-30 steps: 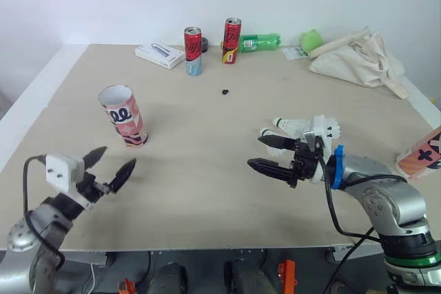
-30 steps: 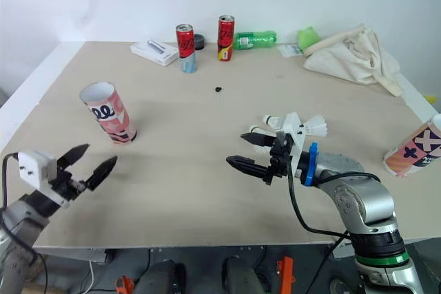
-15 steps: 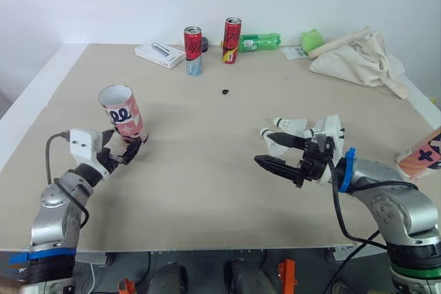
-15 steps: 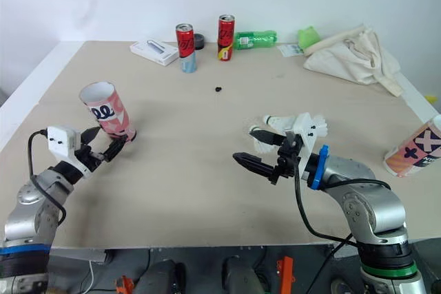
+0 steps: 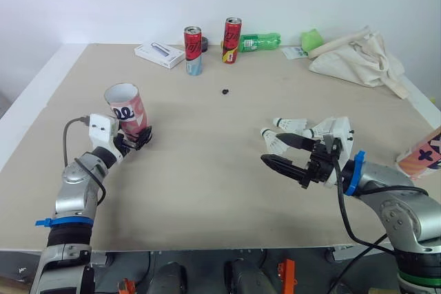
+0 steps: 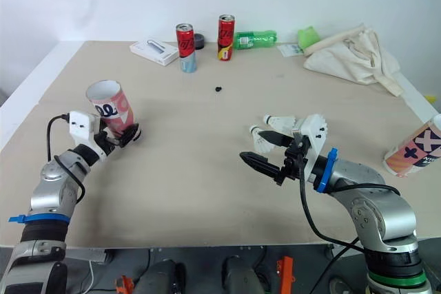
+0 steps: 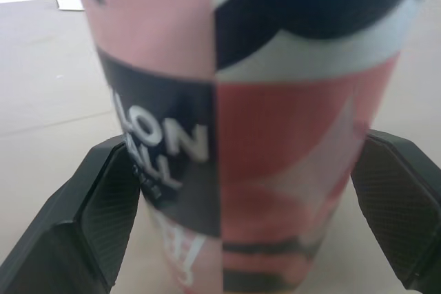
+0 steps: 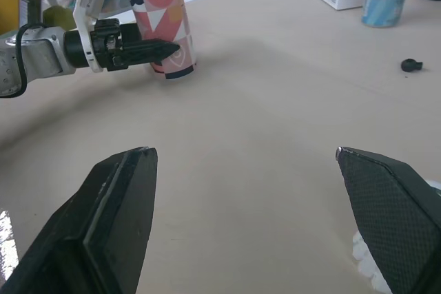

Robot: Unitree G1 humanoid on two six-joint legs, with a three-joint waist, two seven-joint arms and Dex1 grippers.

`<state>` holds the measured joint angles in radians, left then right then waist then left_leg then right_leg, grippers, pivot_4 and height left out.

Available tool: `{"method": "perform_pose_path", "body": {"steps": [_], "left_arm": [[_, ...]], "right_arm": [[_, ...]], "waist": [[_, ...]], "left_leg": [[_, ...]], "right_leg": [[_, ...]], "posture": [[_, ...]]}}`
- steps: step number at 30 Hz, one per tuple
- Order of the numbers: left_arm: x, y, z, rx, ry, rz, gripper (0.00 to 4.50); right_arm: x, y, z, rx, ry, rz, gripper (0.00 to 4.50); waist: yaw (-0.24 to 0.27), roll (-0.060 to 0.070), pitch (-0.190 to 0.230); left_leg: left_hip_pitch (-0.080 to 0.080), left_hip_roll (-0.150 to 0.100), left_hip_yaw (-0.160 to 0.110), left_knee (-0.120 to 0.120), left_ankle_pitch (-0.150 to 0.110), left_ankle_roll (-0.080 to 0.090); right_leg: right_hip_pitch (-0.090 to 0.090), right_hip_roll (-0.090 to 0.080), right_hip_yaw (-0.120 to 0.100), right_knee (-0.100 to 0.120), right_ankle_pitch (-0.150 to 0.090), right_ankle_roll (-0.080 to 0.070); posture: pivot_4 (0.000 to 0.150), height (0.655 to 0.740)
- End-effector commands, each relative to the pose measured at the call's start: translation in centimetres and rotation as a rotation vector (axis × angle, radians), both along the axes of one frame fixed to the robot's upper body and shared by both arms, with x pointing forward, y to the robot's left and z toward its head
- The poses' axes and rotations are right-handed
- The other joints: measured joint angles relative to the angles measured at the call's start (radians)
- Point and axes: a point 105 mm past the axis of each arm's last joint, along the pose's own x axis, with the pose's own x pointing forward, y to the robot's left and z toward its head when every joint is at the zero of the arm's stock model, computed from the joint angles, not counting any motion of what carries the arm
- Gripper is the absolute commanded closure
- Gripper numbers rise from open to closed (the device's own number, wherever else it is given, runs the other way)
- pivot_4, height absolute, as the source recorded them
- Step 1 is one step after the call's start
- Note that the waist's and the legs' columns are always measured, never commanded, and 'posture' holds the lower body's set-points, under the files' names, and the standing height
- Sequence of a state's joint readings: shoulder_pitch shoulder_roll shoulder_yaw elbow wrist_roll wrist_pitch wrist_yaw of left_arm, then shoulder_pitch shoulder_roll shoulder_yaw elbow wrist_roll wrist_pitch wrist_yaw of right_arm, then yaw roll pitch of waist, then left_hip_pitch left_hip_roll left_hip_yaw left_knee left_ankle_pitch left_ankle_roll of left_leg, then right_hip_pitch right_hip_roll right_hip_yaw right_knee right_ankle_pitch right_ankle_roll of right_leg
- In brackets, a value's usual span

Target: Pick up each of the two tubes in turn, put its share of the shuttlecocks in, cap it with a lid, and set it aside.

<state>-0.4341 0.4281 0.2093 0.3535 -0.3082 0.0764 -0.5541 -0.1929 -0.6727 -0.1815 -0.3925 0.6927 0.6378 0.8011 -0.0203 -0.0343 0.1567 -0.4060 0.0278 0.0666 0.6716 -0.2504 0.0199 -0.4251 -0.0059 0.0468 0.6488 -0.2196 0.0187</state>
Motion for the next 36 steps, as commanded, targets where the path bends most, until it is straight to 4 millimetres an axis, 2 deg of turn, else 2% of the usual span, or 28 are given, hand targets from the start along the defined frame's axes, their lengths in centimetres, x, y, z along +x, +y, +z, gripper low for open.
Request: {"method": "perform_pose_path", "body": {"steps": [1, 2, 4, 9, 17, 23, 24, 26, 27, 28, 36], "left_arm": [[0.4, 0.2, 1.4, 0.011, -0.06, 0.019, 1.29], [0.5, 0.4, 1.4, 0.009, -0.064, 0.029, 1.66], [0.5, 0.4, 1.6, 0.013, -0.076, 0.029, 1.98], [0.2, 0.0, 2.5, 0.026, -0.113, 0.003, 1.98], [0.3, 0.4, 4.1, -0.012, -0.152, 0.008, 1.98], [-0.3, -0.7, 2.4, 0.01, -0.076, -0.062, 1.98], [-0.3, -0.7, 2.1, 0.01, -0.063, -0.059, 1.28], [-0.3, -0.9, 1.3, 0.014, -0.03, -0.061, 0.76], [-0.4, -1.1, 0.9, 0.028, -0.02, -0.067, 0.24], [-0.5, -1.2, 0.6, 0.035, -0.011, -0.072, 0.08], [-0.3, -1.3, 0.9, 0.01, -0.021, -0.052, 0.08]], "right_arm": [[-0.5, -0.1, 1.3, -0.006, -0.049, -0.001, 0.0], [-0.5, -0.2, 1.3, -0.007, -0.05, -0.003, 0.0], [-0.5, -0.3, 1.2, -0.008, -0.047, -0.009, 0.0], [-0.6, -0.3, 1.2, -0.011, -0.044, -0.009, 0.0], [-0.4, -0.3, 1.2, -0.013, -0.045, -0.01, 0.0], [-0.4, -0.1, 1.3, -0.014, -0.046, -0.003, 0.0], [-0.4, -0.1, 1.3, -0.013, -0.046, -0.004, 0.0], [-0.4, -0.2, 1.3, -0.014, -0.046, -0.004, 0.0], [-0.4, -0.2, 1.3, -0.014, -0.045, -0.004, 0.0], [-0.4, -0.2, 1.3, -0.015, -0.044, -0.005, 0.0], [-0.5, -0.2, 1.4, -0.017, -0.042, 0.0, 0.0]], "waist": [[0.0, 0.0, 0.0], [0.0, 0.0, 0.0], [0.0, 0.0, 0.0], [0.0, 0.0, 0.0], [0.0, 0.0, 0.0], [0.0, 0.0, 0.0], [0.0, 0.0, 0.0], [0.0, 0.0, 0.0], [0.0, 0.0, 0.0], [0.0, 0.0, 0.0], [0.0, 0.0, 0.0]], "left_leg": [[0.0, 0.0, 0.0, 0.0, 0.0, 0.0], [0.0, 0.0, 0.0, 0.0, 0.0, 0.0], [0.0, 0.0, 0.0, 0.0, 0.0, 0.0], [0.0, 0.0, 0.0, 0.0, 0.0, 0.0], [0.0, 0.0, 0.0, 0.0, 0.0, 0.0], [0.0, 0.0, 0.0, 0.0, 0.0, 0.0], [0.0, 0.0, 0.0, 0.0, 0.0, 0.0], [0.0, 0.0, 0.0, 0.0, 0.0, 0.0], [0.0, 0.0, 0.0, 0.0, 0.0, 0.0], [0.0, 0.0, 0.0, 0.001, 0.0, 0.0], [0.0, 0.0, 0.0, 0.001, 0.0, 0.0]], "right_leg": [[0.0, 0.0, 0.0, 0.0, 0.0, 0.0], [0.0, 0.0, 0.0, 0.0, 0.0, 0.0], [0.0, 0.0, 0.0, 0.0, 0.0, 0.0], [0.0, -0.001, 0.0, 0.0, 0.0, 0.0], [0.0, 0.0, 0.0, 0.0, 0.0, 0.0], [0.0, 0.0, 0.0, 0.0, 0.0, 0.0], [0.0, 0.0, 0.0, 0.0, 0.0, 0.0], [0.0, 0.0, 0.0, 0.0, 0.0, 0.0], [0.0, 0.0, 0.0, 0.0, 0.0, 0.0], [0.0, 0.0, 0.0, 0.0, 0.0, 0.0], [0.0, 0.0, 0.0, 0.0, 0.0, 0.0]], "posture": [[0.15, 0.74], [0.15, 0.74], [0.15, 0.74], [0.15, 0.74], [0.15, 0.74], [0.15, 0.74], [0.15, 0.74], [0.15, 0.74], [0.15, 0.74], [0.15, 0.74], [0.15, 0.74]]}}
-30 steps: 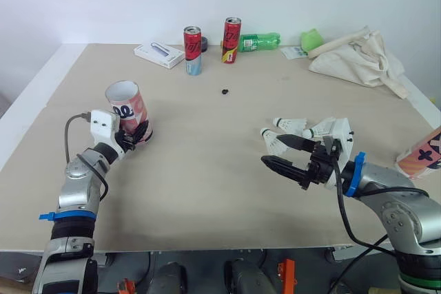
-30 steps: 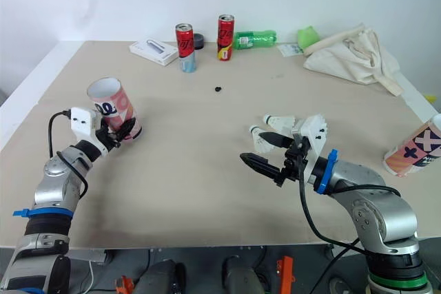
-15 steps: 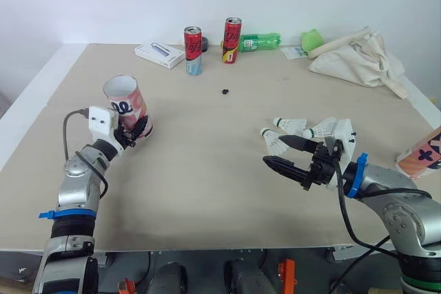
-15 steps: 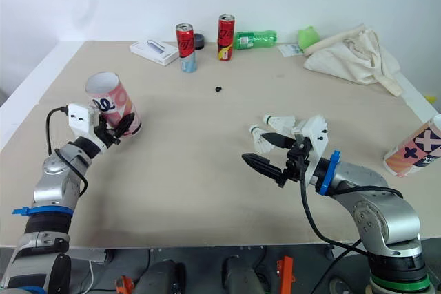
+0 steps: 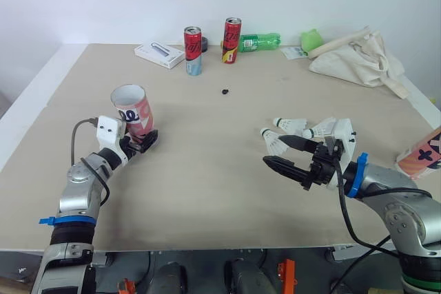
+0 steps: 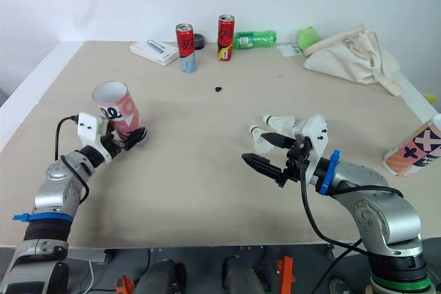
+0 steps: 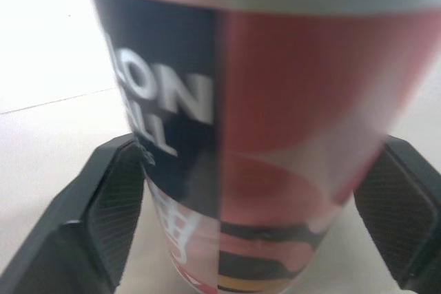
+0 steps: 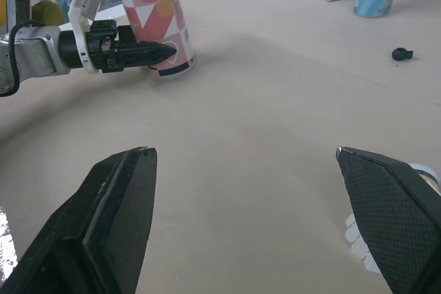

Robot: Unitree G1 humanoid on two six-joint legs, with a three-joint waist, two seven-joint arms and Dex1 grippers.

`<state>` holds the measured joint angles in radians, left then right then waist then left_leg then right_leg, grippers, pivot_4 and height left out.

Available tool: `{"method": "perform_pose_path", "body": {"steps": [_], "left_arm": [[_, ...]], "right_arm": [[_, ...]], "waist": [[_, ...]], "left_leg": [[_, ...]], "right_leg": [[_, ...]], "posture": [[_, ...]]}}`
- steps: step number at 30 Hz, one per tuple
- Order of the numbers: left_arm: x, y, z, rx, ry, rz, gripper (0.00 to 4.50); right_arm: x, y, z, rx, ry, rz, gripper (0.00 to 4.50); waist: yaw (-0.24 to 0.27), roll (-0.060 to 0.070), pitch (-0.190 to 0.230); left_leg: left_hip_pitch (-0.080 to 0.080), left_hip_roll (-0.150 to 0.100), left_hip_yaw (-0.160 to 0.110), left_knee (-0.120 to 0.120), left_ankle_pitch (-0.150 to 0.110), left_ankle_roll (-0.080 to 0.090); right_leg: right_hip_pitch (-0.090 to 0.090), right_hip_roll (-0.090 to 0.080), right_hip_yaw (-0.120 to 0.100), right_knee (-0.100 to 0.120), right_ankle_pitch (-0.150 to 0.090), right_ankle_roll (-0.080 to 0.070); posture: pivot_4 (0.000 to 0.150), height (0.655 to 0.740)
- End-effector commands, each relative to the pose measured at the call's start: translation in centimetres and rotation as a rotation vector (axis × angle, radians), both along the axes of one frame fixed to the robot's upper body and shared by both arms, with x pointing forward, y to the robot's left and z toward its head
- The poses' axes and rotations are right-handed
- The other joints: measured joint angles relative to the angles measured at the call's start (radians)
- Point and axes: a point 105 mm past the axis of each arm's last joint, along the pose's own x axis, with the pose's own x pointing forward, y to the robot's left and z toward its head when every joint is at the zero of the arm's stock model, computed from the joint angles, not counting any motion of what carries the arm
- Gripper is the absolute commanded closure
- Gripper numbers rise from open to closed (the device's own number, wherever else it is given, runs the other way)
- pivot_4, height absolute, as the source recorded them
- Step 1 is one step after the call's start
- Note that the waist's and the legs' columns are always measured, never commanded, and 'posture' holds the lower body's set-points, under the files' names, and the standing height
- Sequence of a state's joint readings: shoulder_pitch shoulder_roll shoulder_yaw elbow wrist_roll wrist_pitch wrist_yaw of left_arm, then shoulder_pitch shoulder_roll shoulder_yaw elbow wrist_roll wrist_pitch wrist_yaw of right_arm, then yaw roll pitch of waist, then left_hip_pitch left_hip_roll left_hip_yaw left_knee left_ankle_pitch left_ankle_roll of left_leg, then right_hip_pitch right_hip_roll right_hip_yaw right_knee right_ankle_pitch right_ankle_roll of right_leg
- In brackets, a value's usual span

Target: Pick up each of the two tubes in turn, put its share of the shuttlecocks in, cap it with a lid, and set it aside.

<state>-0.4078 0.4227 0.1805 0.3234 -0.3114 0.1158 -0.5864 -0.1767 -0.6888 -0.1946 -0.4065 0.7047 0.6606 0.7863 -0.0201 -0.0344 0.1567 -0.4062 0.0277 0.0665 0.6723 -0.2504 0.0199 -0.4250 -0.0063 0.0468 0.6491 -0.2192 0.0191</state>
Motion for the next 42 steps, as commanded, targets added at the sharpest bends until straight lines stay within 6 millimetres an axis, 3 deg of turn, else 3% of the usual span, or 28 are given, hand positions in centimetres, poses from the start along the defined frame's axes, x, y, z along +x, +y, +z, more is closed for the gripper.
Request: {"method": "perform_pose_path", "body": {"steps": [1, 12, 28, 31, 42], "left_arm": [[0.2, -0.2, 2.2, 0.0, -0.075, 0.011, 0.08], [0.7, -0.4, 4.1, -0.001, -0.138, 0.032, 0.08], [1.1, 0.0, 3.5, 0.005, -0.117, 0.058, 0.08], [1.2, 0.1, 3.3, 0.005, -0.102, 0.065, 0.93], [0.8, 0.0, 3.1, 0.01, -0.102, 0.057, 0.93]], "right_arm": [[-0.3, 0.1, 1.6, -0.006, -0.06, 0.019, 0.0], [-0.3, 0.2, 1.5, -0.014, -0.056, 0.022, 0.0], [-0.5, 0.0, 1.5, -0.019, -0.053, 0.018, 0.0], [-0.5, 0.0, 1.6, -0.018, -0.053, 0.019, 0.0], [-0.6, 0.0, 1.4, -0.017, -0.048, 0.019, 0.0]], "waist": [[0.0, 0.0, 0.0], [0.0, 0.0, 0.0], [0.0, 0.0, 0.0], [0.0, 0.0, 0.0], [0.0, 0.0, 0.0]], "left_leg": [[0.0, 0.0, 0.0, 0.0, 0.0, 0.0], [0.0, 0.0, 0.0, 0.0, 0.0, 0.0], [0.0, 0.0, 0.0, 0.0, 0.0, 0.0], [0.0, 0.0, 0.0, 0.0, 0.0, 0.0], [0.0, 0.0, 0.0, 0.0, 0.0, 0.0]], "right_leg": [[0.0, 0.0, 0.0, 0.0, 0.0, 0.0], [0.0, 0.0, 0.0, 0.0, 0.0, 0.0], [0.0, 0.0, 0.0, 0.0, 0.0, 0.0], [0.0, 0.0, 0.0, 0.0, 0.0, 0.0], [0.0, 0.0, 0.0, 0.0, 0.0, 0.0]], "posture": [[0.15, 0.74], [0.15, 0.74], [0.15, 0.74], [0.15, 0.74], [0.15, 0.74]]}}
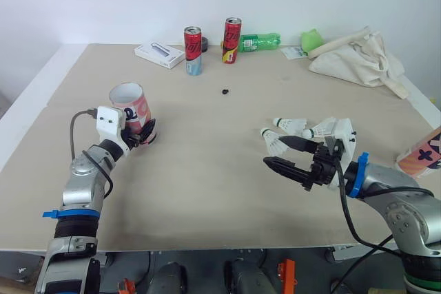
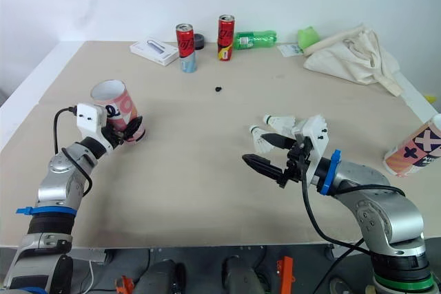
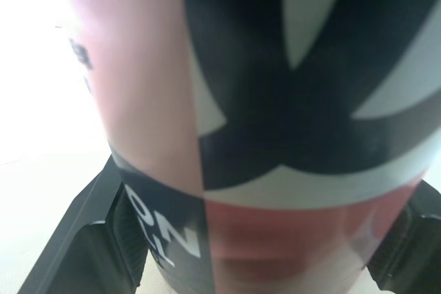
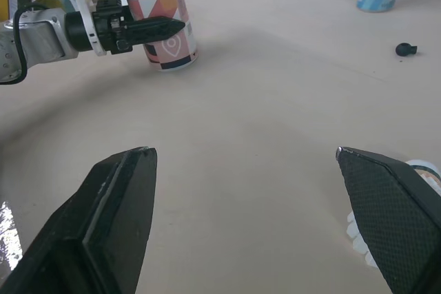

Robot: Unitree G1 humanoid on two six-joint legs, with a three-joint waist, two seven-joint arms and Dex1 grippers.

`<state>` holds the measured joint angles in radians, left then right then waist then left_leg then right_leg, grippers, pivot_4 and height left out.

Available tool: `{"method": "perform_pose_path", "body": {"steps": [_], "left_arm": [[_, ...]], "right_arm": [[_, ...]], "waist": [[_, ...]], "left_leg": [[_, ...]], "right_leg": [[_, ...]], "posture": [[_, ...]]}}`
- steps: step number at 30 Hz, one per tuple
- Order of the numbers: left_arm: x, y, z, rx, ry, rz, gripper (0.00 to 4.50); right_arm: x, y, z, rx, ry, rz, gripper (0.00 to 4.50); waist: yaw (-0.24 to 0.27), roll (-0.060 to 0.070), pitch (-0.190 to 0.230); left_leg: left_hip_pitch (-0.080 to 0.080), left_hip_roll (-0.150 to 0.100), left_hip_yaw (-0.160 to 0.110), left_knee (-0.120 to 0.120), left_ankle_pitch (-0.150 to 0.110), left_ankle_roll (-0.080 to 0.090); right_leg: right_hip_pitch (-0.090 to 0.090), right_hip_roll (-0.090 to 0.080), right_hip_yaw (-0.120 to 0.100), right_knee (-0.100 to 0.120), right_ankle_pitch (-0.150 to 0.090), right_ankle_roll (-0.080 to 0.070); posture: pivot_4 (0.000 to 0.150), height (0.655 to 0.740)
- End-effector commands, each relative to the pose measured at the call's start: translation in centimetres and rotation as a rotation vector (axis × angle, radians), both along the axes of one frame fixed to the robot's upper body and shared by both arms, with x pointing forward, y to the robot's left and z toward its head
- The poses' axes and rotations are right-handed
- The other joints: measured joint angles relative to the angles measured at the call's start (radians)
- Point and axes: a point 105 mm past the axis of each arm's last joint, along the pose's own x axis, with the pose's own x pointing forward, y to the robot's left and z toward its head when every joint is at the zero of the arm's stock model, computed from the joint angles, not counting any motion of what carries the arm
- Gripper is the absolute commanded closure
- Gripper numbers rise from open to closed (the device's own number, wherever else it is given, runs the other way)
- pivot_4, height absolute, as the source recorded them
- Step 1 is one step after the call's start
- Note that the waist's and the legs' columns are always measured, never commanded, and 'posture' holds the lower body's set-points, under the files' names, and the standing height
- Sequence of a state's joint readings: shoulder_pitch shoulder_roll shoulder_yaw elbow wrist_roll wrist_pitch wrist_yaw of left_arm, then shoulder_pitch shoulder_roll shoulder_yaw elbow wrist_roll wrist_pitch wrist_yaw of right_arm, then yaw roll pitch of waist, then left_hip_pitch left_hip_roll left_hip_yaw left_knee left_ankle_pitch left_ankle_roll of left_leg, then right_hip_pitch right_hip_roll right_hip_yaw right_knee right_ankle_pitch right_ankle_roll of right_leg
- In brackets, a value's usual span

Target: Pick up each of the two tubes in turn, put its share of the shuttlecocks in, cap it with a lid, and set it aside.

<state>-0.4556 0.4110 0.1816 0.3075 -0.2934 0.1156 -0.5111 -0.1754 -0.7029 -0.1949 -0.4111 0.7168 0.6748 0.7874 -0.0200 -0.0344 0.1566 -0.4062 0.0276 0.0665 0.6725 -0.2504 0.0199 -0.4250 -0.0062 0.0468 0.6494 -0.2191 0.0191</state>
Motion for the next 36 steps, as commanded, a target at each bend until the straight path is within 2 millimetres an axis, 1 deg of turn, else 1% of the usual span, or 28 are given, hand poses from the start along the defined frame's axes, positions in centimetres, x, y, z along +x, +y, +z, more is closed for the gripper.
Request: {"method": "perform_pose_path", "body": {"steps": [1, 7, 18, 25, 27, 30, 31, 32, 34, 36], "left_arm": [[-0.2, 0.2, 1.1, 0.008, -0.042, 0.0, 0.93], [-0.2, 0.7, 1.4, 0.017, -0.045, -0.002, 0.93], [0.0, 0.6, 0.8, 0.014, -0.028, 0.0, 0.93], [0.0, 0.9, 1.4, 0.03, -0.044, -0.008, 0.93], [-0.2, 0.7, 1.9, 0.047, -0.055, -0.038, 0.93], [-1.7, -1.1, 2.8, 0.116, -0.072, -0.235, 0.93], [-2.5, -1.9, 3.2, 0.139, -0.073, -0.324, 0.93], [-3.7, -2.6, 3.5, 0.197, -0.061, -0.448, 0.93], [-5.4, -3.4, 3.6, 0.265, -0.031, -0.59, 0.93], [-5.8, -3.4, 4.0, 0.326, 0.012, -0.655, 0.93]], "right_arm": [[-0.4, 0.1, 1.5, -0.01, -0.06, 0.012, 0.0], [-0.5, -0.1, 1.5, -0.008, -0.06, 0.006, 0.0], [-0.6, 0.0, 1.5, -0.008, -0.059, 0.01, 0.0], [-0.5, -0.1, 1.6, -0.009, -0.063, 0.007, 0.0], [-0.4, -0.4, 1.8, -0.011, -0.069, -0.002, 0.0], [-0.6, -1.4, 2.8, 0.001, -0.088, -0.023, 0.0], [-0.9, -1.7, 3.1, 0.008, -0.087, -0.023, 0.0], [-1.4, -1.9, 3.0, 0.0, -0.07, -0.014, 0.0], [-2.2, -2.2, 2.8, -0.017, -0.042, -0.003, 0.0], [-2.3, -2.7, 2.1, -0.036, -0.013, -0.035, 0.0]], "waist": [[0.0, 0.0, 0.0], [0.0, 0.0, 0.0], [0.0, 0.0, 0.0], [0.0, 0.0, 0.0], [0.0, 0.0, 0.0], [0.0, 0.0, 0.0], [0.0, 0.0, 0.0], [0.0, -0.001, 0.0], [0.0, 0.0, 0.0], [0.0, 0.0, 0.0]], "left_leg": [[0.0, 0.0, 0.0, 0.0, 0.0, 0.0], [0.0, 0.0, 0.0, 0.0, 0.0, 0.0], [0.0, 0.0, 0.0, 0.0, 0.0, 0.0], [0.0, 0.0, 0.0, 0.0, 0.0, 0.0], [0.0, 0.0, 0.0, 0.0, 0.0, 0.0], [0.0, 0.0, 0.0, 0.0, 0.0, 0.0], [0.0, 0.0, 0.0, 0.0, 0.0, 0.0], [0.0, -0.001, 0.0, 0.0, 0.0, 0.0], [-0.001, -0.001, 0.0, 0.0, 0.0, 0.0], [0.0, -0.001, 0.0, 0.0, -0.001, 0.0]], "right_leg": [[0.0, 0.0, 0.0, 0.0, 0.0, 0.0], [0.0, 0.0, 0.0, 0.0, 0.0, 0.0], [0.0, 0.0, 0.0, 0.0, 0.0, 0.0], [0.0, 0.0, 0.0, 0.0, 0.0, 0.0], [0.0, 0.0, 0.0, 0.0, 0.0, 0.0], [0.0, 0.0, 0.0, 0.0, 0.0, 0.0], [-0.001, 0.001, 0.0, 0.001, 0.0, 0.0], [-0.001, 0.001, 0.0, 0.001, 0.0, 0.0], [-0.001, 0.001, 0.0, 0.0, -0.001, 0.0], [0.0, -0.001, 0.0, 0.0, -0.001, 0.0]], "posture": [[0.15, 0.74], [0.15, 0.74], [0.15, 0.74], [0.15, 0.74], [0.15, 0.74], [0.15, 0.74], [0.15, 0.74], [0.15, 0.74], [0.15, 0.74], [0.15, 0.74]]}}
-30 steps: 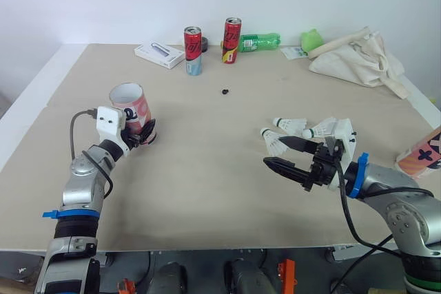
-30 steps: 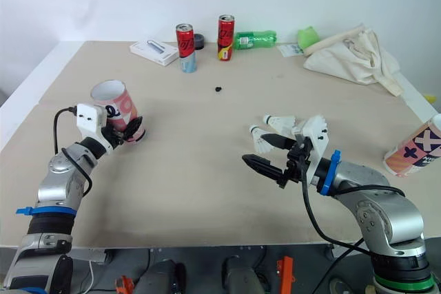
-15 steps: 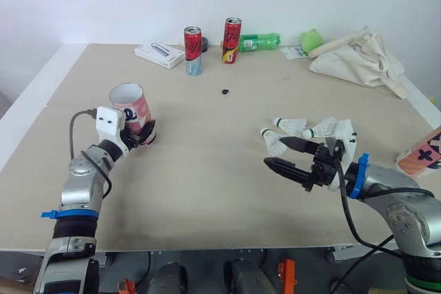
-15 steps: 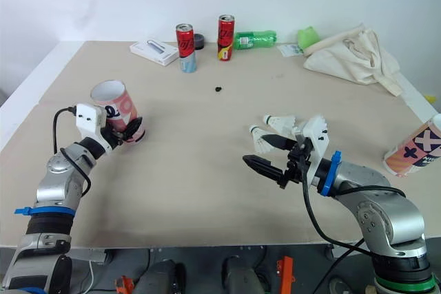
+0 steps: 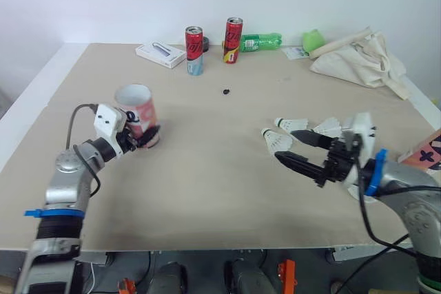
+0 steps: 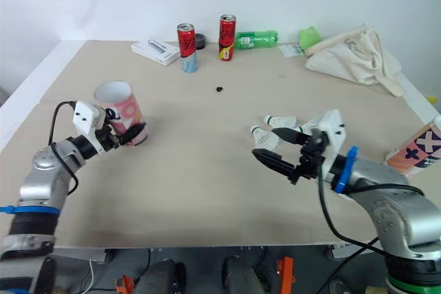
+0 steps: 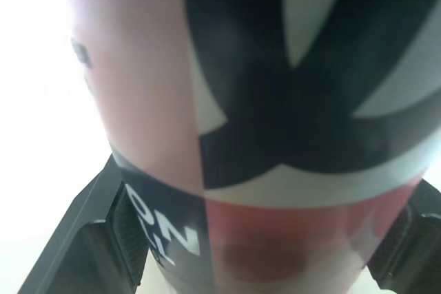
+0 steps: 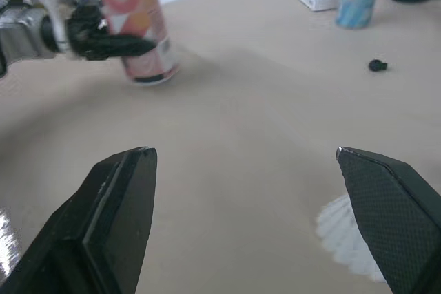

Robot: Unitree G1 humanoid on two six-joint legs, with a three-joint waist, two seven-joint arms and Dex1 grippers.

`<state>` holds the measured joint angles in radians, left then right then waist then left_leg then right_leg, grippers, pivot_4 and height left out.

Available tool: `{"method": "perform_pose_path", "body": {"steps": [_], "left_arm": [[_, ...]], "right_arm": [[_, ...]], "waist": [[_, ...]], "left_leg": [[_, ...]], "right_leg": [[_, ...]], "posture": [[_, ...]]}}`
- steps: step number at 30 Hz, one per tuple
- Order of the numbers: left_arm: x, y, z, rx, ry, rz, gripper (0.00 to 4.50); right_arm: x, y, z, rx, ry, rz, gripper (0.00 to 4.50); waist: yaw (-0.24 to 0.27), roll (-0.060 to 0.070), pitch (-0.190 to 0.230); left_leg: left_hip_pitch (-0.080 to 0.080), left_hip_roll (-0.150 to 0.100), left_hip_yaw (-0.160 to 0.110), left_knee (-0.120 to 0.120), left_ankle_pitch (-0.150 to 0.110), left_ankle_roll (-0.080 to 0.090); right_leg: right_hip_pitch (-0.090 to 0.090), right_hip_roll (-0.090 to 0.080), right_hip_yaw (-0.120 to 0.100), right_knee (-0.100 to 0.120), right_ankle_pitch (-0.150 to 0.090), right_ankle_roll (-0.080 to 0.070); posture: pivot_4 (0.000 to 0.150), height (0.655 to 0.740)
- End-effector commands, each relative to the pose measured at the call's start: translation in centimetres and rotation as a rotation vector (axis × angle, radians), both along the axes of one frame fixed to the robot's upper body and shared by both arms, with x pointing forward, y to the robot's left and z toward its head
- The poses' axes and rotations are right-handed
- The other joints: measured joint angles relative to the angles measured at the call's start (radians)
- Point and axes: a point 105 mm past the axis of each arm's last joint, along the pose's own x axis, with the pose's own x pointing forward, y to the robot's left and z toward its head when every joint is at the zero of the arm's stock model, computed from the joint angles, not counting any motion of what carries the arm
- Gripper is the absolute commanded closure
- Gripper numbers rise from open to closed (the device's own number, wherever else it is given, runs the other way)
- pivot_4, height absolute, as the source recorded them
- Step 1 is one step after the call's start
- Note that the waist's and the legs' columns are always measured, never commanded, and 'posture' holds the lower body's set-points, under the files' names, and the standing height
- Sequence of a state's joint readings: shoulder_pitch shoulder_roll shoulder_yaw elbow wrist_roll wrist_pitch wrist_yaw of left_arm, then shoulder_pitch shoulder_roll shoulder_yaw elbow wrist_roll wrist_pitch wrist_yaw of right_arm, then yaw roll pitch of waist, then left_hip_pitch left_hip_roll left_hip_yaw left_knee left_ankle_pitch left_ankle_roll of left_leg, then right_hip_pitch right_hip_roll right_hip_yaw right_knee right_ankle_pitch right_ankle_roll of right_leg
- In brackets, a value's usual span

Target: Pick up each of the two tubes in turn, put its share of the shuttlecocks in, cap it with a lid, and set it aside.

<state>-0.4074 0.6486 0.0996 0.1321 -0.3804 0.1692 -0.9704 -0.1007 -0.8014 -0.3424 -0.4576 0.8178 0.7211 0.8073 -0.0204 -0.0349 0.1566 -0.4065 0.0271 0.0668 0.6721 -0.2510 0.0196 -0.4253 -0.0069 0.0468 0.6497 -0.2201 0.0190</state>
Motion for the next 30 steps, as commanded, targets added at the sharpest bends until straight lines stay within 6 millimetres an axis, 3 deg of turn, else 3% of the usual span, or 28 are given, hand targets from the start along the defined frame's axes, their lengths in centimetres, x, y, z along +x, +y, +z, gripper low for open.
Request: {"method": "perform_pose_path", "body": {"steps": [1, 5, 9, 15, 20, 30], "left_arm": [[-1.3, -1.1, 1.8, 0.094, 0.017, -0.173, 0.93], [-1.8, -2.1, 2.8, 0.144, 0.065, -0.265, 0.93], [-3.0, -3.0, 2.7, 0.238, 0.117, -0.378, 0.93], [-4.3, -3.0, 1.2, 0.361, 0.254, -0.474, 0.93], [-4.1, -3.1, 0.7, 0.414, 0.274, -0.498, 0.93], [-3.7, -4.0, 0.5, 0.479, 0.257, -0.552, 0.93]], "right_arm": [[-0.8, -0.4, 0.0, -0.027, 0.003, -0.012, 0.0], [-1.0, 0.1, -1.2, -0.038, 0.037, -0.017, 0.0], [0.2, 1.0, -2.4, -0.042, 0.034, -0.073, 0.0], [1.2, 3.0, -3.4, -0.038, 0.034, -0.097, 0.0], [3.1, 2.7, -4.3, -0.07, 0.039, -0.208, 0.0], [4.9, 3.4, -5.5, -0.052, 0.083, -0.318, 0.0]], "waist": [[0.001, 0.0, 0.0], [0.0, 0.0, 0.0], [-0.006, -0.001, 0.0], [-0.003, 0.0, 0.0], [-0.002, 0.0, 0.0], [-0.002, 0.0, 0.0]], "left_leg": [[0.0, 0.0, 0.0, 0.0, 0.0, 0.0], [0.0, 0.0, -0.001, 0.001, 0.002, 0.001], [0.002, 0.001, 0.001, 0.001, 0.002, 0.001], [0.001, 0.001, 0.001, 0.0, 0.003, 0.001], [0.0, 0.0, 0.001, 0.001, 0.002, 0.001], [-0.002, 0.0, 0.001, 0.001, 0.002, 0.002]], "right_leg": [[0.0, 0.0, 0.0, 0.0, 0.0, 0.0], [0.0, 0.004, -0.001, 0.0, -0.002, 0.005], [0.0, 0.004, 0.001, 0.0, -0.001, 0.006], [-0.001, 0.007, 0.001, 0.002, -0.003, 0.004], [-0.002, 0.005, 0.001, 0.002, -0.003, 0.004], [-0.004, 0.005, 0.001, 0.003, -0.003, 0.003]], "posture": [[0.15, 0.74], [0.15, 0.74], [0.15, 0.74], [0.15, 0.74], [0.15, 0.74], [0.15, 0.74]]}}
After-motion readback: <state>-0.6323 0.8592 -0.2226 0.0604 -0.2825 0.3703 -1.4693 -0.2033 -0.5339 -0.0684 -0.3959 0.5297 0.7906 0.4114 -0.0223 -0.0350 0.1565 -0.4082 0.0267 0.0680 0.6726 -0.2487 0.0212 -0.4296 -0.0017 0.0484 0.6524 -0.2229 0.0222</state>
